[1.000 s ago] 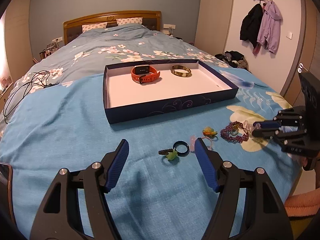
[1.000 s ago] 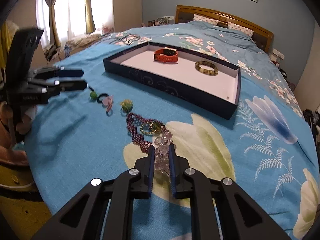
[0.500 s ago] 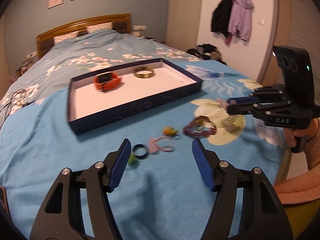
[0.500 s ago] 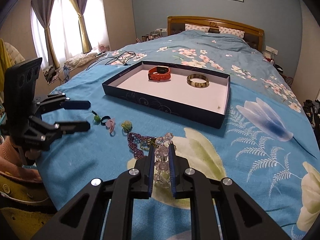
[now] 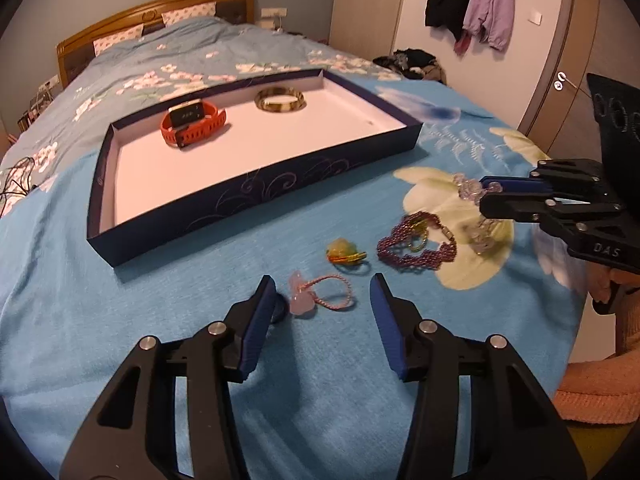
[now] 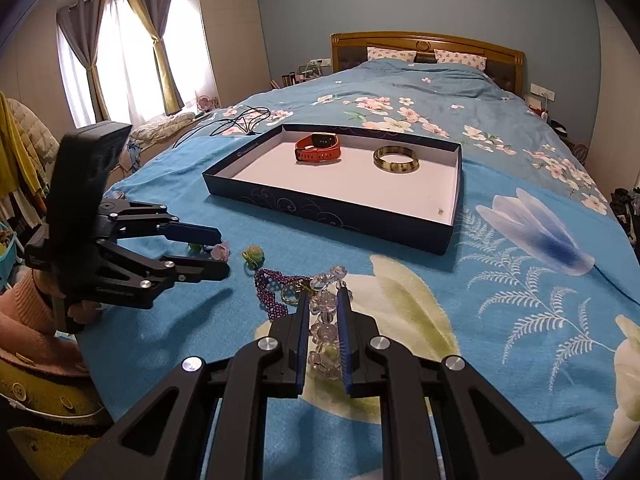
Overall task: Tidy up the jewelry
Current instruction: 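Grasp the pink ring with the left tool while the right tool grasps the crystal bracelet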
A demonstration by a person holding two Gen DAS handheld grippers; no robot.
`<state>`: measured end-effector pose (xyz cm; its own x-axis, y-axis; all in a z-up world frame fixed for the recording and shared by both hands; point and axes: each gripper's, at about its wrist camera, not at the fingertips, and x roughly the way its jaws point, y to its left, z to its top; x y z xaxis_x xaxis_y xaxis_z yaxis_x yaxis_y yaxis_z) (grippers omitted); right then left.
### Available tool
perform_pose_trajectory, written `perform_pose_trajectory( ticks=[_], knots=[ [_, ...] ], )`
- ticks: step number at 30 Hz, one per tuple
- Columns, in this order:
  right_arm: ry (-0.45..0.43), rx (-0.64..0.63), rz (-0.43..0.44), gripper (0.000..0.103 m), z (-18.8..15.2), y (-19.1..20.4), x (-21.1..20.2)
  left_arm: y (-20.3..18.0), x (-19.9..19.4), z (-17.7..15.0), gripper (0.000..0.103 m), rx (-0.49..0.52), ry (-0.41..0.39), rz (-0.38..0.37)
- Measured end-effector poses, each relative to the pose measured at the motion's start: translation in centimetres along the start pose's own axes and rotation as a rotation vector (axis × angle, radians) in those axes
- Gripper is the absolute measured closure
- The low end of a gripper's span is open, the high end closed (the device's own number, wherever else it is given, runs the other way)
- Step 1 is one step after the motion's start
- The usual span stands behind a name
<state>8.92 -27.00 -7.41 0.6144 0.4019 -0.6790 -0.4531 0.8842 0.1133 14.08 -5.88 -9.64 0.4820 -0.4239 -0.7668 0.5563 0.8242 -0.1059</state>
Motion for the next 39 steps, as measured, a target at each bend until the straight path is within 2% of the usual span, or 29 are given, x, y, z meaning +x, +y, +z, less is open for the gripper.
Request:
perform_pose_trajectory(
  ticks=[3, 5, 7, 10, 26, 39],
  knots=[
    [0.001, 0.005, 0.006, 0.091, 0.0, 0.0, 0.2, 0.1, 0.3, 0.2, 0.058, 0.006, 0.007, 0.003],
    [0.001, 0.007, 0.01, 0.091, 0.0, 0.0, 0.2, 0.0, 0.4, 0.2, 0.067, 0.017, 0.012, 0.022],
    [-0.001, 0.01, 0.012, 0.091, 0.0, -0.1, 0.2, 0.0, 0.4, 0.2, 0.069, 0.021, 0.014, 0.03],
    [-0.003, 0.01, 0.01, 0.091, 0.0, 0.0, 0.2, -0.1, 0.2, 0.1, 0.078, 0.028, 0.013, 0.047],
    [-0.011, 0.018, 0.02, 0.091, 0.2, 0.0, 0.1, -0.2, -2.9, -0.5, 0.079, 0.022, -0.068, 0.039],
    [-0.066, 0.032, 0.03, 0.091, 1.4, -0.1, -1.1, 0.4, -4.8, 0.2, 0.079, -0.011, -0.127, 0.028]
  ],
)
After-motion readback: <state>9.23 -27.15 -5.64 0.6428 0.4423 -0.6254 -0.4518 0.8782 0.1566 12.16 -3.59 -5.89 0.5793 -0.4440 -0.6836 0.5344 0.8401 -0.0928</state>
